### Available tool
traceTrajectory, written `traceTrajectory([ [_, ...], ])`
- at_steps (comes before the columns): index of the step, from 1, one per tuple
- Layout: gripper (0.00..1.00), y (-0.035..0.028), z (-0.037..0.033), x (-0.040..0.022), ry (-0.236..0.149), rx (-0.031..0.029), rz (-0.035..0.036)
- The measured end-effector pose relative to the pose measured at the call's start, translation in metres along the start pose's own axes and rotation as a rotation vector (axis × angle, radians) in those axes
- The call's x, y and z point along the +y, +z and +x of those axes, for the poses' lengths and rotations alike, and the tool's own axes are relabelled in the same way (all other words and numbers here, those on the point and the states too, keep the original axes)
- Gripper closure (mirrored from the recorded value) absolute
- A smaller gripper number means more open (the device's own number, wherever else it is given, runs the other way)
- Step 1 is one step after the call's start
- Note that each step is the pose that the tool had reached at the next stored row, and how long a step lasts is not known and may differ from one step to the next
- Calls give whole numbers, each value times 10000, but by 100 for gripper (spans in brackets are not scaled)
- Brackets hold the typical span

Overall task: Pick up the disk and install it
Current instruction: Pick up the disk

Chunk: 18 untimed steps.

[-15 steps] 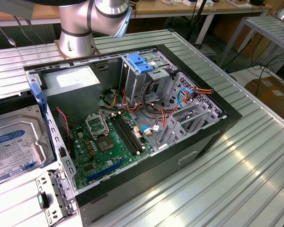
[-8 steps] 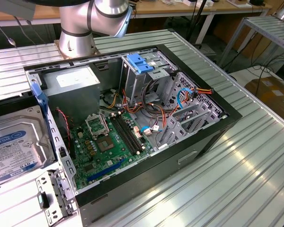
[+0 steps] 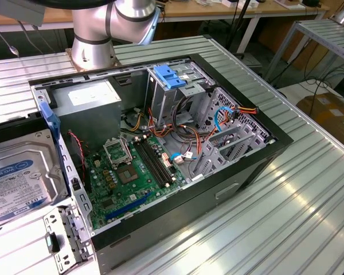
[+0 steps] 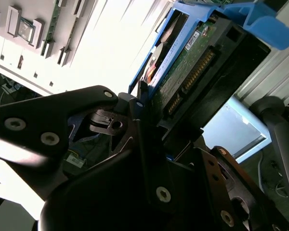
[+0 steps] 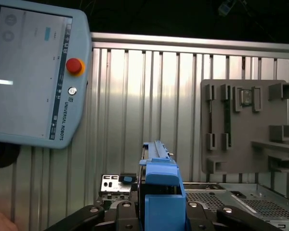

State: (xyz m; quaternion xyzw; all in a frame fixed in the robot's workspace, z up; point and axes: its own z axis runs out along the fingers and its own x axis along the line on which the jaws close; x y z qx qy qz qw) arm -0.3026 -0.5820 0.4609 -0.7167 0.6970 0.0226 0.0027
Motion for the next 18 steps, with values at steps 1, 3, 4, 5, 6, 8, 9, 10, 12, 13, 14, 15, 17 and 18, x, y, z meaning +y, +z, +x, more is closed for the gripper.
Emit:
traceTrajectory([
  [1,64,0,3,-2,1,1,1],
  [3,64,-1,11,-10,0,0,0],
  [4,64,-1,12,-11,1,0,0],
  [5,64,-1,13,-13,1,0,0],
  [6,64,-1,15,-16,0,0,0],
  [8,64,-1,18,-21,0,0,0],
  [9,64,-1,19,-23,1,0,0],
  [10,64,-1,20,-25,1,0,0],
  [12,64,-2,22,-31,1,0,0],
  [13,64,-2,23,-33,1,1,0],
  [14,64,-2,25,-37,0,0,0],
  [15,64,-1,27,-42,1,-1,1],
  [17,64,-2,30,-51,0,0,0],
  [18,64,-2,31,-55,0,0,0],
])
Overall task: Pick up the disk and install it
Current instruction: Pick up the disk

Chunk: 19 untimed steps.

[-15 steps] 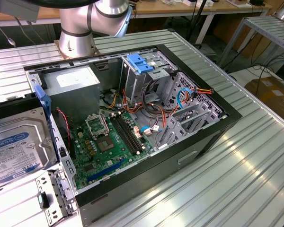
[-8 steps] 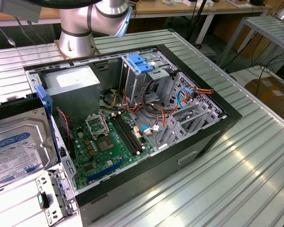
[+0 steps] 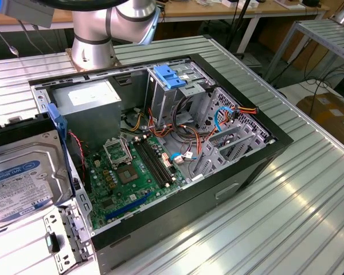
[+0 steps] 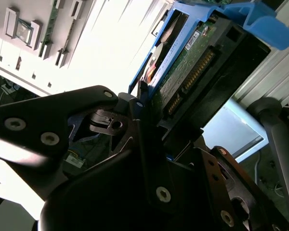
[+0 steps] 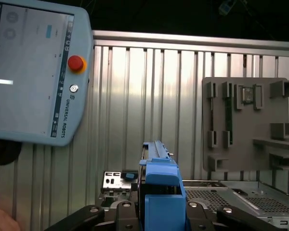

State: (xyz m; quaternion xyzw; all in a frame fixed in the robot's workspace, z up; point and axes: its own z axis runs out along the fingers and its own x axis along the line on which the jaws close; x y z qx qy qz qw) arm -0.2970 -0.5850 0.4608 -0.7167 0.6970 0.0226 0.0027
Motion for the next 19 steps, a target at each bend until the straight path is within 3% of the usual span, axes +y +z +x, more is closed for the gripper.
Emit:
traceTrajectory([
  [11,64,-3,7,-115,0,0,0],
  [19,64,-4,8,-165,0,1,0],
])
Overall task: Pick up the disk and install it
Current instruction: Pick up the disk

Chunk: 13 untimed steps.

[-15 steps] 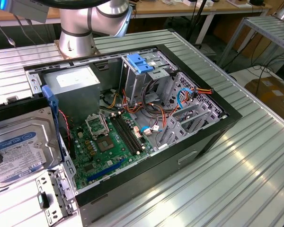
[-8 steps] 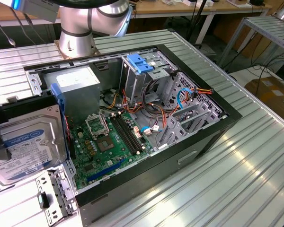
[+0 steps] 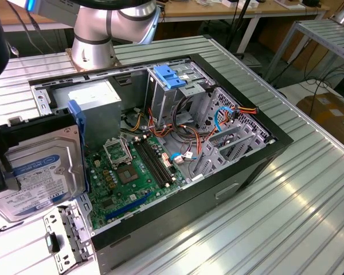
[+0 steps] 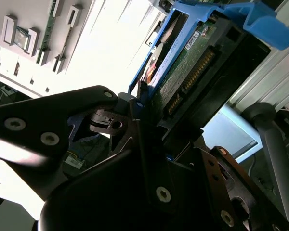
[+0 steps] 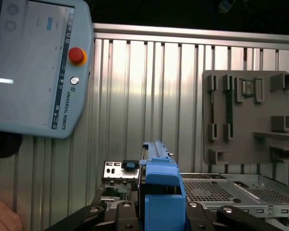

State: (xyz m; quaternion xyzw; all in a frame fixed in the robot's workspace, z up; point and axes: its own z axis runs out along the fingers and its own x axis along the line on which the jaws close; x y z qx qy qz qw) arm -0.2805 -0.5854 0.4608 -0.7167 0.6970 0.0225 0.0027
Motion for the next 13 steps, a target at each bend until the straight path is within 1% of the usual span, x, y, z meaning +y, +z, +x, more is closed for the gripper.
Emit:
traceTrajectory([
  [6,64,0,1,-35,0,-1,0],
  [13,64,-1,2,-59,0,-1,0],
])
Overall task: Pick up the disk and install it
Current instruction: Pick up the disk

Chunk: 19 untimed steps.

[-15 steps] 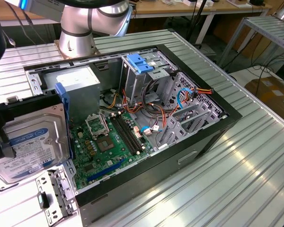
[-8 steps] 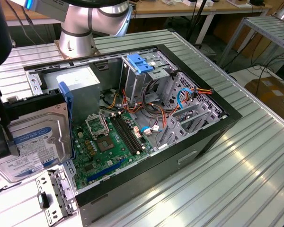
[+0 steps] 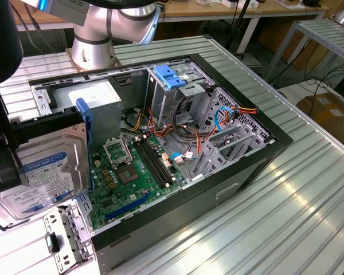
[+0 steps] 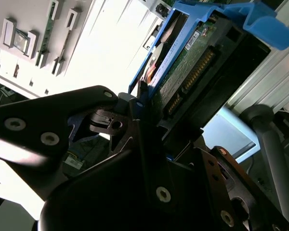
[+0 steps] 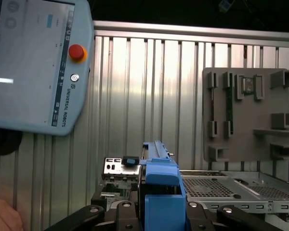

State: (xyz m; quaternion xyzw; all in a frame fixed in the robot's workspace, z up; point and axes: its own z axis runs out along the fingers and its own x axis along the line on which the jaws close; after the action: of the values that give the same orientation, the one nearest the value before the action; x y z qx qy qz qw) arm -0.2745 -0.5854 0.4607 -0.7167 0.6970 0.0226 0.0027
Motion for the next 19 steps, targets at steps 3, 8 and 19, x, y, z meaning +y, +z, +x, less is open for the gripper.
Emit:
traceTrajectory([
  [3,64,0,0,-10,0,0,0],
  [8,64,-1,1,-37,0,1,0],
  [19,64,-2,3,-90,0,0,0],
])
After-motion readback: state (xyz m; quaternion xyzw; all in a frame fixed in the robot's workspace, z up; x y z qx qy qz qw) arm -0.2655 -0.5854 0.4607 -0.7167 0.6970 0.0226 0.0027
